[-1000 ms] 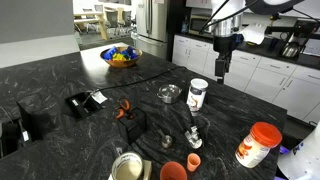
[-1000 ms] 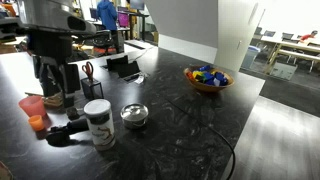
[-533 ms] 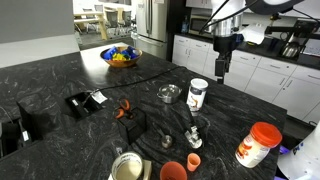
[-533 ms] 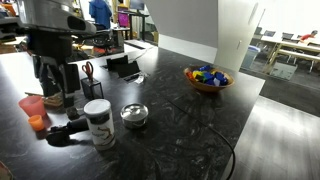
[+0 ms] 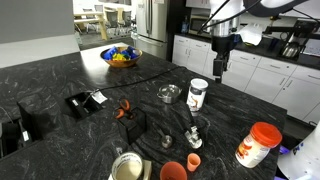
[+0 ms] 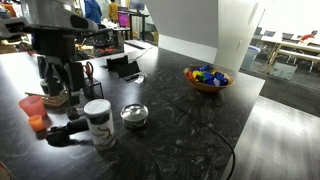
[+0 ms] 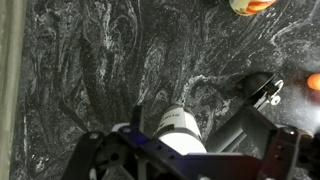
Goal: Move the pen holder to the right
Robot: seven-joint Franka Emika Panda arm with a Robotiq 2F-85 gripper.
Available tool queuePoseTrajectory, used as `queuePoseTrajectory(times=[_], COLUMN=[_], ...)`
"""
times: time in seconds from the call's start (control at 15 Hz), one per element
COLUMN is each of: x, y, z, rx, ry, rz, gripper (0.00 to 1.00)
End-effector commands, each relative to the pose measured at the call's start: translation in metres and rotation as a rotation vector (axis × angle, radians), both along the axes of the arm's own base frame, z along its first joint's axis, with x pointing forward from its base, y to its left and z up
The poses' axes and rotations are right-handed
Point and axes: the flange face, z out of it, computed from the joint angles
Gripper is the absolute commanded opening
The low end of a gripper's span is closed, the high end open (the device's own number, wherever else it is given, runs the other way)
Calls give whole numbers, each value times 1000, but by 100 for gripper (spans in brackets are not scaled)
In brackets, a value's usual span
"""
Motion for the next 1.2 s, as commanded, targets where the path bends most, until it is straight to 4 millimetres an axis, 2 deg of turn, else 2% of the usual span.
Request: queuePoseTrajectory(times=[0.0,0.13,0.33,0.53,0.6,0.8,1.13], x=[23,42,69,96,80,97,101], y=[8,23,59,91,85,93,96], z=[8,12,12,-4,-2,-12,-7], rx=[-56,-46,28,49,30,44,64], ry=[-76,-126,-167,-127,-154,-135,-175], rz=[44,96,216,379,302,354,374], gripper=[100,100,100,100,100,100,100])
